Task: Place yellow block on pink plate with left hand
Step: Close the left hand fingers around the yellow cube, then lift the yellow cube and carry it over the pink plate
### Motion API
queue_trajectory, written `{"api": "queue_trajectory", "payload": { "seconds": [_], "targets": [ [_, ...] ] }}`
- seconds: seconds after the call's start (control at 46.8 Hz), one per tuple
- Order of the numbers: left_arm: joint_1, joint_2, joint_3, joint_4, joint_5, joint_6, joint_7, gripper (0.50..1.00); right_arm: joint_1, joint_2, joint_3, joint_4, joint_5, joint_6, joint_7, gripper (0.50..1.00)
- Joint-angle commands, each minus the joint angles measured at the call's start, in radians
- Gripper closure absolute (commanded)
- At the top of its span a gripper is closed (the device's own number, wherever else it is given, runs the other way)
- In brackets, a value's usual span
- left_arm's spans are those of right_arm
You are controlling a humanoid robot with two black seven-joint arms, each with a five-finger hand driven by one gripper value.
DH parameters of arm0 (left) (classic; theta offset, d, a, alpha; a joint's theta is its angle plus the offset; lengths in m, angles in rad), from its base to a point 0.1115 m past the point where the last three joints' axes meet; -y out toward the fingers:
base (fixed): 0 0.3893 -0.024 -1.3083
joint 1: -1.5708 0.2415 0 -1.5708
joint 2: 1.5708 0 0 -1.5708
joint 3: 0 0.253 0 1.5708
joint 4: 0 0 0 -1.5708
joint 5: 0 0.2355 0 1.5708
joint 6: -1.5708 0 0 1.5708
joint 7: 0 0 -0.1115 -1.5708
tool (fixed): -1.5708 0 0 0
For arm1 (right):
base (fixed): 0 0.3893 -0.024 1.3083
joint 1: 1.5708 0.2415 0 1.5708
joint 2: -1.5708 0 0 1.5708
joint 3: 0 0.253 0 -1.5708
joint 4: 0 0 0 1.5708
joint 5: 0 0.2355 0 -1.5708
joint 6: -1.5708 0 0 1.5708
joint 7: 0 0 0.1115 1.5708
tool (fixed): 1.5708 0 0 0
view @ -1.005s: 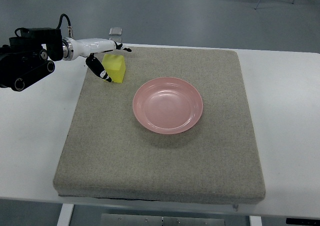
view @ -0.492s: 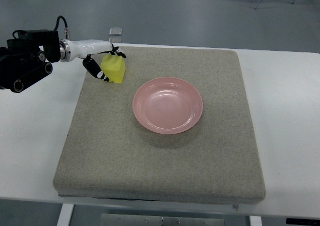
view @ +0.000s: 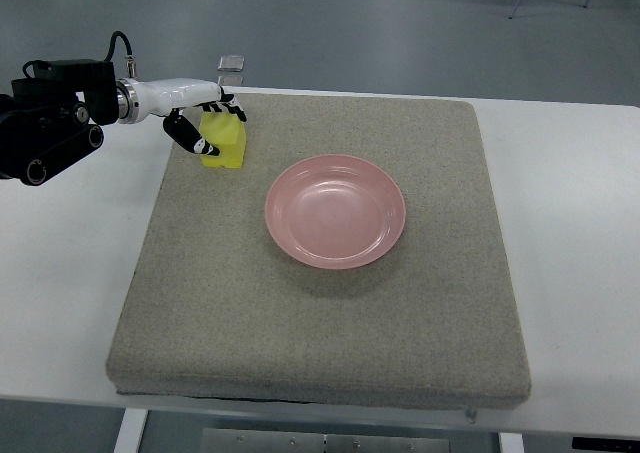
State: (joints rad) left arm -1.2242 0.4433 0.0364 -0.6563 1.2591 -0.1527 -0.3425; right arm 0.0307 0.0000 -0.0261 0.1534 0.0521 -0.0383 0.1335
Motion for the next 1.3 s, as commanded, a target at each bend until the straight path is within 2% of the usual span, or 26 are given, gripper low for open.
{"api": "queue_trajectory", "payload": {
  "seconds": [0.0,0.043,0.064,0.556,1.133,1.282],
  "targets": [
    [0.0,-0.005,-0.001,0.003,-0.001,-0.001,0.004,0.958,0.0,0.0,0.0,0.0,0.0,0.0,0.0,0.576],
    [0.005,-0.009,-0.001,0.01,-0.001,-0.001,0.005,0.999,0.0,0.0,0.0,0.0,0.0,0.0,0.0,0.576],
    [0.009,-0.011,-0.001,0.015,-0.001,-0.001,0.005,1.0,0.0,0.0,0.0,0.0,0.0,0.0,0.0,0.576],
    [0.012,-0.018,-0.015,0.041,-0.02,-0.001,0.013,1.0,0.0,0.0,0.0,0.0,0.0,0.0,0.0,0.576],
    [-0.067,-0.021,-0.068,0.027,-0.029,-0.004,0.013,1.0,0.0,0.0,0.0,0.0,0.0,0.0,0.0,0.576],
    [-0.092,-0.063,-0.075,-0.003,-0.024,-0.015,0.013,1.0,0.0,0.0,0.0,0.0,0.0,0.0,0.0,0.576]
  ]
}}
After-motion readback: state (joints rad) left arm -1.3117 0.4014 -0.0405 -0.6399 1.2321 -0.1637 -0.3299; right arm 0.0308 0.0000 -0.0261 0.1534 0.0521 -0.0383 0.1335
